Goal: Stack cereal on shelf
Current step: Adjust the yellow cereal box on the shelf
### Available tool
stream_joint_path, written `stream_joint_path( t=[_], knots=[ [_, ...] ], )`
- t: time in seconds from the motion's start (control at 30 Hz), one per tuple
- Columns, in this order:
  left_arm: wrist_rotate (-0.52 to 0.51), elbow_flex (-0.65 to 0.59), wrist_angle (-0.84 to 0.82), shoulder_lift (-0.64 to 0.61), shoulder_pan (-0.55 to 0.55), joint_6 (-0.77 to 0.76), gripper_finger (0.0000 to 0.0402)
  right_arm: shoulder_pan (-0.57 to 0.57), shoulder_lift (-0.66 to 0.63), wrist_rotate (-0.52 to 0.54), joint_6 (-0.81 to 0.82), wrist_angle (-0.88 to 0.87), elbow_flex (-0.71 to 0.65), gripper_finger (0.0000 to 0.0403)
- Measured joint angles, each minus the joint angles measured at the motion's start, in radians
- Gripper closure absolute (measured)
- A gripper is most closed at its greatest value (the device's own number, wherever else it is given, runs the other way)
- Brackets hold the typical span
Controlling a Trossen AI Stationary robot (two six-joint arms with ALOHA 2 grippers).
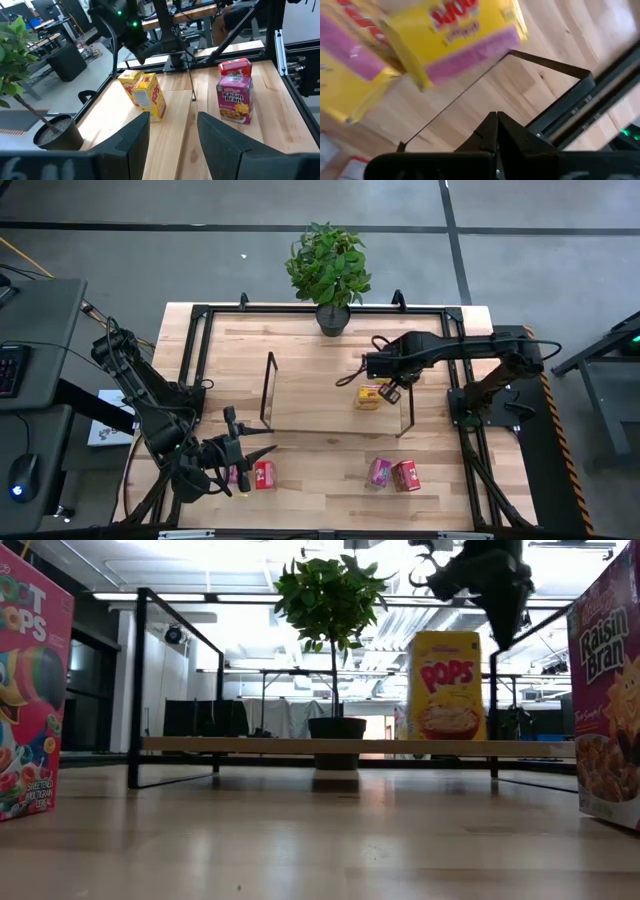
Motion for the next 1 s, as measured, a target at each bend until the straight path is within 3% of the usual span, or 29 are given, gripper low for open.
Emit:
stream_joint_path(
  t=[0.37,0.6,1.0],
  knots=[
    [0.000,0.000,0.011,0.000,0.041,0.019,0.0245,0.000,-0.042,0.108,0.036,0.021,-0.040,0.0403],
    [0.061,0.000,0.011,0.000,0.051,0.018,0.0245,-0.029,-0.041,0.115,0.050,0.025,-0.040,0.0403],
    [0.063,0.000,0.011,0.000,0.051,0.017,0.0245,-0.073,-0.041,0.145,0.053,0.055,-0.040,0.0403]
  ],
)
